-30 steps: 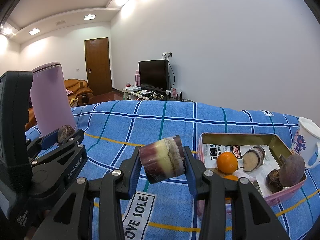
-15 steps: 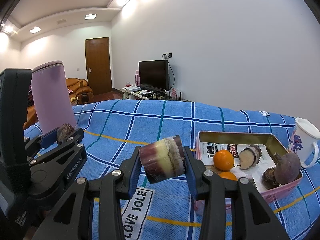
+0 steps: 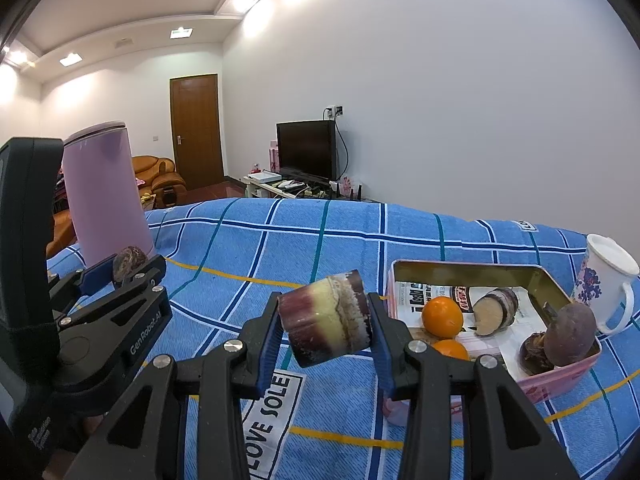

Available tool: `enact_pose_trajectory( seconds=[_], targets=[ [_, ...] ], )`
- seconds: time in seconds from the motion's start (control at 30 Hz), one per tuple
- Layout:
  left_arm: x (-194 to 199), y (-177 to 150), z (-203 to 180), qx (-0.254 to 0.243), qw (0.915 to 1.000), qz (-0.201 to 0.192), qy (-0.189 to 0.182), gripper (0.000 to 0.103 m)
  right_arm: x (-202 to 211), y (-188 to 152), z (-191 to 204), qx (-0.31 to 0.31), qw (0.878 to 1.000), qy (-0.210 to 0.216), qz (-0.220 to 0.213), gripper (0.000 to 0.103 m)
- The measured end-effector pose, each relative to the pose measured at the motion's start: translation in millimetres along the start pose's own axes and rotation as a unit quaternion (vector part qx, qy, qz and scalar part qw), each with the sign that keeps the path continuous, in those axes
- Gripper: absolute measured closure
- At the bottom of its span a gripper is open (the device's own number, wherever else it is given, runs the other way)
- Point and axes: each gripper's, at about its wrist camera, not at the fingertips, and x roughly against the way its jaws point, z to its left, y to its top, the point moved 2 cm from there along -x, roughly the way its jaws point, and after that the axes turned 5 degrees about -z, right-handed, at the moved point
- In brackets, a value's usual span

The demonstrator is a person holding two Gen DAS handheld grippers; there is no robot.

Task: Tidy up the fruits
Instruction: 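Carry the brown root with the left tool and striped piece with the right tool toward the tin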

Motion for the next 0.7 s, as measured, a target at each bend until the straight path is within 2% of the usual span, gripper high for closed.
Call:
enact_pose_trajectory(
  seconds=[0.7],
  targets=[
    [8.7, -2.5, -4.1, -0.001, 1.0, 0.001, -0.004, 0.059, 11.0, -4.2, -9.6, 0.005, 1.0, -0.009, -0.001, 0.061]
  ],
)
